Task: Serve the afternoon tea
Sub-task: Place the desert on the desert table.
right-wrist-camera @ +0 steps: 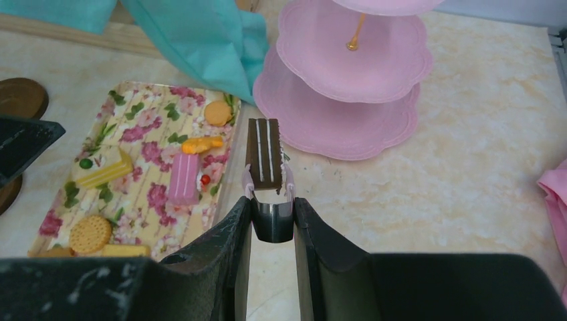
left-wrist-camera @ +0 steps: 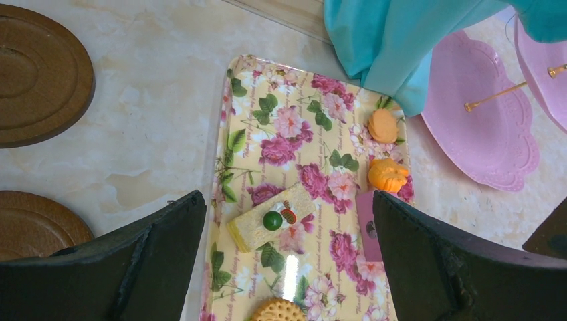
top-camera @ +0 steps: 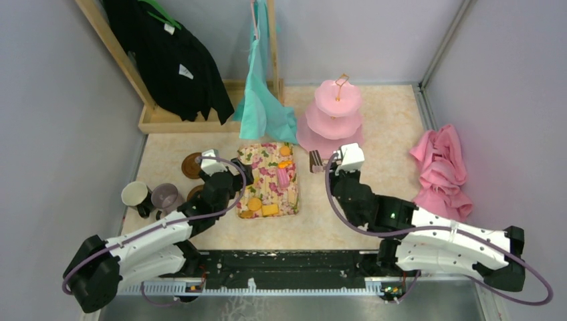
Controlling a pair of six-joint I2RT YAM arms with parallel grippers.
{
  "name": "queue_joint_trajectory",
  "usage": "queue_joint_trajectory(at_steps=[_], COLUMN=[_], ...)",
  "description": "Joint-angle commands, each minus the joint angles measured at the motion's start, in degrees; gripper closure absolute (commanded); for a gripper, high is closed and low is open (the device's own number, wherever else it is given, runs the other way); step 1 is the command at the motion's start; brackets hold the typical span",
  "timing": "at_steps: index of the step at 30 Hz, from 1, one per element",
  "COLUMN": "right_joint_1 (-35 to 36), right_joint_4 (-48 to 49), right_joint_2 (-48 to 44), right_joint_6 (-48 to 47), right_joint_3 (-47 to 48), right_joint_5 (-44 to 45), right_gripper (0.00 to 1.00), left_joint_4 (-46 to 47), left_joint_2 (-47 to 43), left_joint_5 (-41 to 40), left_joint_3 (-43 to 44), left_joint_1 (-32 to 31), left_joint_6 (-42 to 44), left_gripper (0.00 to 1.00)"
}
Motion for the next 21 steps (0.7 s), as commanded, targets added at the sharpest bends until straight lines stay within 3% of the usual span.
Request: queue_joint_trajectory(at_steps=[1,21], right_joint_1=[-2.70,-16.93], right_joint_4=[9.44,26.08], right_joint_2=[1.70,13.00], right_joint_6=[-3.94,-7.46], right_joint_3=[-0.62,-2.12], right_joint_5=[0.60,-8.33], right_gripper=[1.00,1.00], left_joint_4=[2.53,5.69], left_joint_2=[0.40,2.64], left_joint_5=[0.23,1.24], left_joint_3=[1.53,0.72], left_joint_1=[-0.23,1.98], left_joint_6=[1.13,2.64], left_gripper=[0.01,0.01])
